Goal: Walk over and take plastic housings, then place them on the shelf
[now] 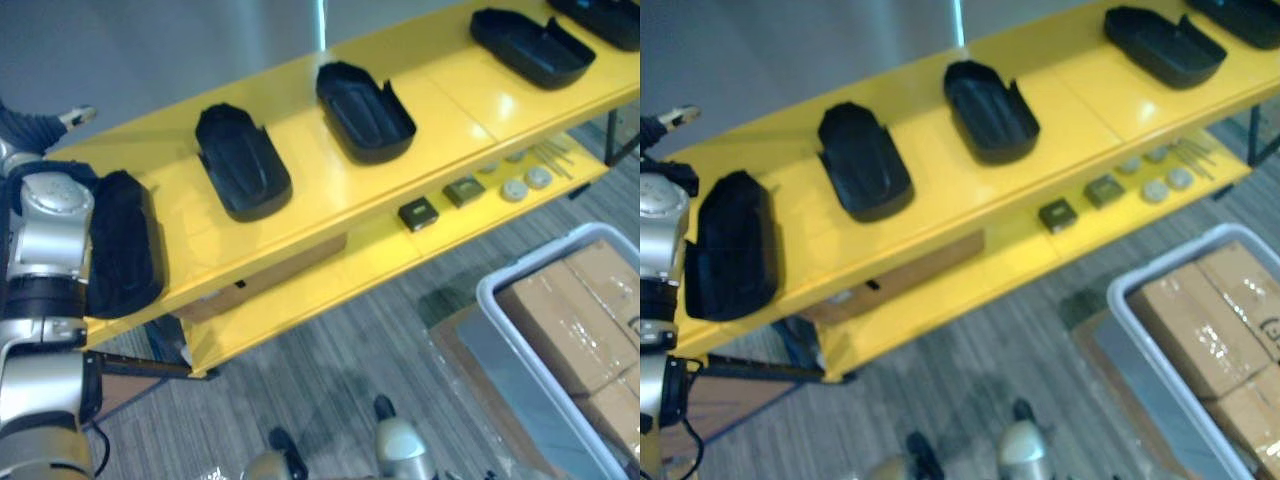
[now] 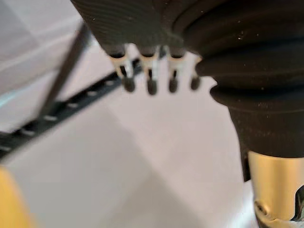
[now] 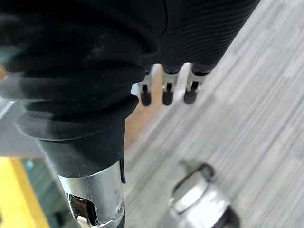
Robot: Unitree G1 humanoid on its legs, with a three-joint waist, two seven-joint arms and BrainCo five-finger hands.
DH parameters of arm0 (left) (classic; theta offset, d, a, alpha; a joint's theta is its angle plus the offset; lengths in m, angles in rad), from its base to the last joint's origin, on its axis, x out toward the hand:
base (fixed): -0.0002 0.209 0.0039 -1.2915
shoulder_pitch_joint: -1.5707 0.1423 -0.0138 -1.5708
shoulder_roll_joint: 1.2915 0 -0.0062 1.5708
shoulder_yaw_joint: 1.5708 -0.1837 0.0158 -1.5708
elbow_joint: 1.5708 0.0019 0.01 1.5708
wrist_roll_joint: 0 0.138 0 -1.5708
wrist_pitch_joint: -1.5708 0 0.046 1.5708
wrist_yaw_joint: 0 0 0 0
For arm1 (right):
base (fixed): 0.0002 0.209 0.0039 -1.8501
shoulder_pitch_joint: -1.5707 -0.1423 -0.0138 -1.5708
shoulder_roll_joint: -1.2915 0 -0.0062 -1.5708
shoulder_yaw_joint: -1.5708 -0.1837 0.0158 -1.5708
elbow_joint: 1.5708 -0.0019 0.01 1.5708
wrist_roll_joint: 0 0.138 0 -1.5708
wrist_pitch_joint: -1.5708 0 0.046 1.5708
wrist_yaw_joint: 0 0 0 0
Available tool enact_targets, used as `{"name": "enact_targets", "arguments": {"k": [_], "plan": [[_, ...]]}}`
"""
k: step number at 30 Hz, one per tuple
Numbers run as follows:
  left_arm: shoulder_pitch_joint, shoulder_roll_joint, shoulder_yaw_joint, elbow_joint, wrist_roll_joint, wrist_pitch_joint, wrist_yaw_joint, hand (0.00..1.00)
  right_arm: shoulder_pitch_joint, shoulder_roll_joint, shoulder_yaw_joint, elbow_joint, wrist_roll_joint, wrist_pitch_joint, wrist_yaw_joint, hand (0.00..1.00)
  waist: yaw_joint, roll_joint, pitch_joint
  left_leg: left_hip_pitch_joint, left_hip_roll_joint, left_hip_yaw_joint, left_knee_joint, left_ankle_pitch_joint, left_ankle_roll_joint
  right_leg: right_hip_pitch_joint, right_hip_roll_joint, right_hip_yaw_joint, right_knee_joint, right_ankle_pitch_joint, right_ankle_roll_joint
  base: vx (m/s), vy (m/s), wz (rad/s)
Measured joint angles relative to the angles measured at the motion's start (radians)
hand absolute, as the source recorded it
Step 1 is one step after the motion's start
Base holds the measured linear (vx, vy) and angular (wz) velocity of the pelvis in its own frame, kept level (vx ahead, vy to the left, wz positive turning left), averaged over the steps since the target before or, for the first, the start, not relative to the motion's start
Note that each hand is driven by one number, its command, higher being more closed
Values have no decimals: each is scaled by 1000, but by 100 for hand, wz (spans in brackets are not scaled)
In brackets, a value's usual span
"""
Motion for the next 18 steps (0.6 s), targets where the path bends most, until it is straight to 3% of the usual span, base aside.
{"name": "enact_targets", "arguments": {"k": [1, 3, 5, 6, 10, 12, 14, 18], "plan": [[1, 0, 1, -9, -15, -9, -5, 0, 0, 1, -2, 2, 0, -1, -1, 0, 0, 0, -3, 2, -1, 0, -2, 0, 0, 1, 0, 0, 0, 0, 0, 52, 7, 0], [47, -3, 7, -136, -135, -75, -85, 0, -1, 3, -20, 19, -1, -2, -5, 0, 4, -5, -20, 29, -7, 3, -21, 3, 0, 24, -4, -1, -8, 0, 0, 15, 9, -1], [125, -28, 25, -260, -189, -102, -132, 0, -3, 7, -42, 28, -12, -4, -21, 0, 6, -4, -45, 36, -14, 3, -33, 5, 1, 31, -9, -2, -18, 0, 0, 0, 0, 0], [184, -75, 61, -333, -228, -125, -166, 100, -8, 7, -49, 38, -15, -4, -27, 0, 9, -2, -60, 42, -20, 3, -48, 11, 2, 33, -13, -4, -22, 0, 0, 0, 0, 0], [402, -242, 120, -541, -287, -175, -259, 100, -18, 21, -78, 45, -22, -4, -54, 0, 32, 0, -77, 70, -39, -10, -100, 35, 3, 66, -24, -29, -44, 0, 2, -17, 0, 15], [588, -359, 119, -695, -292, -227, -357, 100, -32, 28, -101, 62, -41, -3, -76, 0, 55, 0, -100, 70, -53, -40, -135, 60, 6, 67, -31, -57, -50, 0, 2, 1, -17, 35], [689, -420, 112, -768, -292, -257, -410, 100, -47, 33, -119, 77, -49, -3, -87, 0, 74, -4, -105, 70, -59, -52, -150, 72, 7, 71, -33, -72, -50, 0, 2, -14, -8, 27], [904, -542, 53, -868, -287, -338, -430, 100, -69, 37, -134, 114, -63, -3, -100, 0, 120, -16, -133, 99, -79, -100, -218, 105, 9, 103, -42, -114, -52, -19, -2, -45, -5, 35]]}}
